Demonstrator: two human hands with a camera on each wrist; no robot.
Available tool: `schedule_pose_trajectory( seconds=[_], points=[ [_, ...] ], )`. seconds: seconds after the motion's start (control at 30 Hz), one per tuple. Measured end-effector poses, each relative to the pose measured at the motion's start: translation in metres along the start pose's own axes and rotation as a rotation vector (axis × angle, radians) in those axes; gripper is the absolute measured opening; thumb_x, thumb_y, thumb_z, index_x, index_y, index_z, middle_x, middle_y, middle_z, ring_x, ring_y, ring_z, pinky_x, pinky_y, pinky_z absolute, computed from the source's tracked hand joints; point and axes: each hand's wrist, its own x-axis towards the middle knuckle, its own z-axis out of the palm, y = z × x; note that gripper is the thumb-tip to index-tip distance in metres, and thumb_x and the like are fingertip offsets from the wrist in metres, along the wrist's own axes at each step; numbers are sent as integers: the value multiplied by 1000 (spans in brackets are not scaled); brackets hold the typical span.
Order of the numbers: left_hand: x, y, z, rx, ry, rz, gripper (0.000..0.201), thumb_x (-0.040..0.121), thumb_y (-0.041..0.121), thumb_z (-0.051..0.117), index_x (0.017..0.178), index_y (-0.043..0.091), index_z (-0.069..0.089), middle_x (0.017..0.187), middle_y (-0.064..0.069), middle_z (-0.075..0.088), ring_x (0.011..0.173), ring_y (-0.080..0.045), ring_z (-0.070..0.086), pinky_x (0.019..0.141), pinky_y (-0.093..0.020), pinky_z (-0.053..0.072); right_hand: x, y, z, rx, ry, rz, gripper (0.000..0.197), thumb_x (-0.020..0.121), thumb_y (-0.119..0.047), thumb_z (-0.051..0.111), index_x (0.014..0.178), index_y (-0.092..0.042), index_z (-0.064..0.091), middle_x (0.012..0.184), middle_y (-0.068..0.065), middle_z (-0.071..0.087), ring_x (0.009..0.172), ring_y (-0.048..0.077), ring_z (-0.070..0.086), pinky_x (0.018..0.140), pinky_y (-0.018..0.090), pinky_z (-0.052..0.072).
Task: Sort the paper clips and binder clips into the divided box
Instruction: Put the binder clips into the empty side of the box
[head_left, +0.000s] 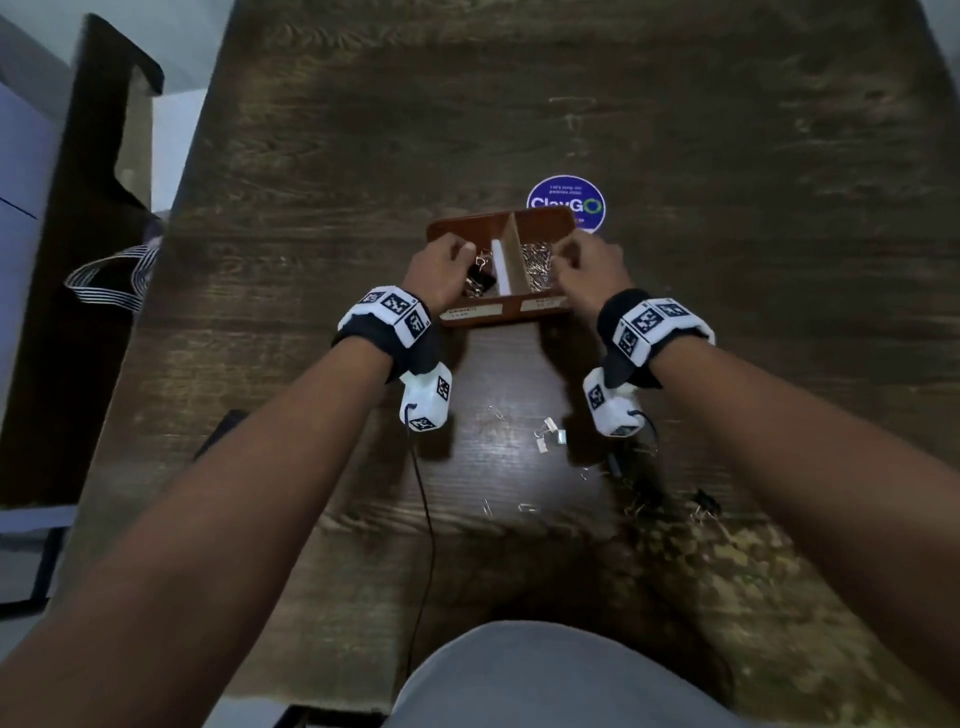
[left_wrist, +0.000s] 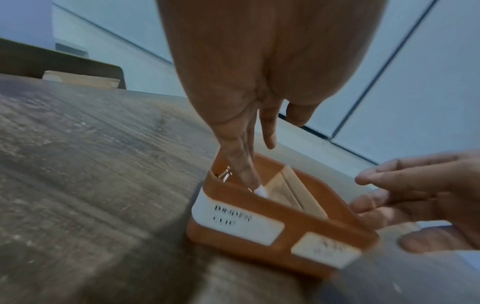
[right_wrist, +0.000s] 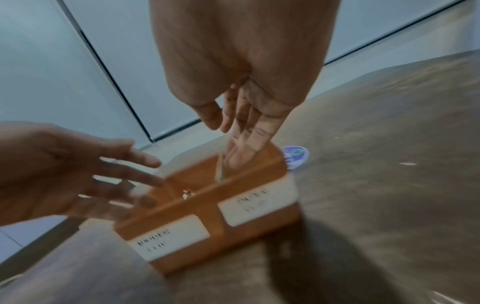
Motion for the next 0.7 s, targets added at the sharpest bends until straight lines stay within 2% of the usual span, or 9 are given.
schedule_pose_trajectory(
  seconds=[0.07, 0.13, 0.2, 0.33, 0.4, 0.43, 0.53, 0.63, 0.7],
  points=[
    [-23, 5, 19, 149, 66, 140, 27, 98, 27, 48, 107, 6, 61, 106, -14, 65, 96, -27, 60, 86, -34, 47, -24, 34, -16, -85, -8, 7, 10, 87, -16, 56, 88, -17, 66, 88, 7, 71, 82, 23, 67, 77, 40, 57],
    [-48, 8, 42, 209, 43, 235, 18, 98, 19, 50, 101, 5, 61, 100, -14, 65, 89, -24, 57, 78, -30, 43, -50, 68, -32, -195, -58, 5, 12, 88, -14, 56, 89, -12, 68, 90, 6, 71, 86, 22, 65, 85, 30, 51],
    [-67, 4, 71, 260, -75, 294, 15, 97, 18, 51, 99, 7, 61, 97, -11, 65, 86, -21, 56, 76, -28, 41, -79, 99, -46, -249, -146, 37, 13, 89, -11, 57, 92, -11, 69, 93, 6, 71, 91, 20, 64, 87, 23, 45],
    [-106, -7, 134, 427, -401, 303, 10, 97, 21, 52, 98, 16, 61, 93, -1, 65, 83, -18, 59, 77, -29, 47, -128, 159, -67, -383, -283, 101, 8, 91, -16, 57, 91, -17, 65, 95, 5, 67, 90, 21, 62, 88, 34, 50],
    [-122, -12, 158, 513, -483, 360, 9, 95, 26, 53, 100, 21, 60, 98, 1, 62, 86, -19, 58, 80, -34, 49, -149, 183, -75, -444, -318, 148, 5, 90, -18, 58, 89, -22, 61, 95, 2, 63, 89, 20, 59, 82, 34, 49],
    [-128, -13, 169, 570, -507, 383, 14, 95, 28, 54, 106, 20, 59, 104, 1, 57, 88, -19, 56, 81, -34, 48, -159, 194, -78, -471, -332, 154, 4, 90, -19, 59, 88, -24, 59, 95, 0, 62, 89, 20, 59, 79, 33, 48],
    [-142, -15, 198, 689, -488, 427, 32, 93, 32, 57, 124, 22, 54, 118, -6, 49, 94, -27, 57, 82, -40, 51, -181, 217, -83, -525, -323, 120, 10, 85, -28, 66, 89, -22, 59, 92, 2, 61, 88, 23, 60, 75, 33, 49],
    [-148, -19, 220, 763, -452, 447, 40, 91, 31, 61, 127, 20, 50, 120, -13, 44, 96, -35, 59, 79, -46, 53, -195, 227, -79, -493, -361, 120, 30, 79, -37, 75, 98, -19, 60, 98, 2, 56, 89, 20, 57, 78, 33, 50],
    [-151, -17, 229, 824, -426, 440, 41, 92, 27, 60, 128, 14, 46, 120, -16, 43, 98, -36, 58, 76, -48, 53, -202, 229, -74, -521, -375, 121, 40, 77, -37, 77, 108, -18, 60, 107, 3, 51, 97, 21, 53, 83, 33, 47]
  ],
)
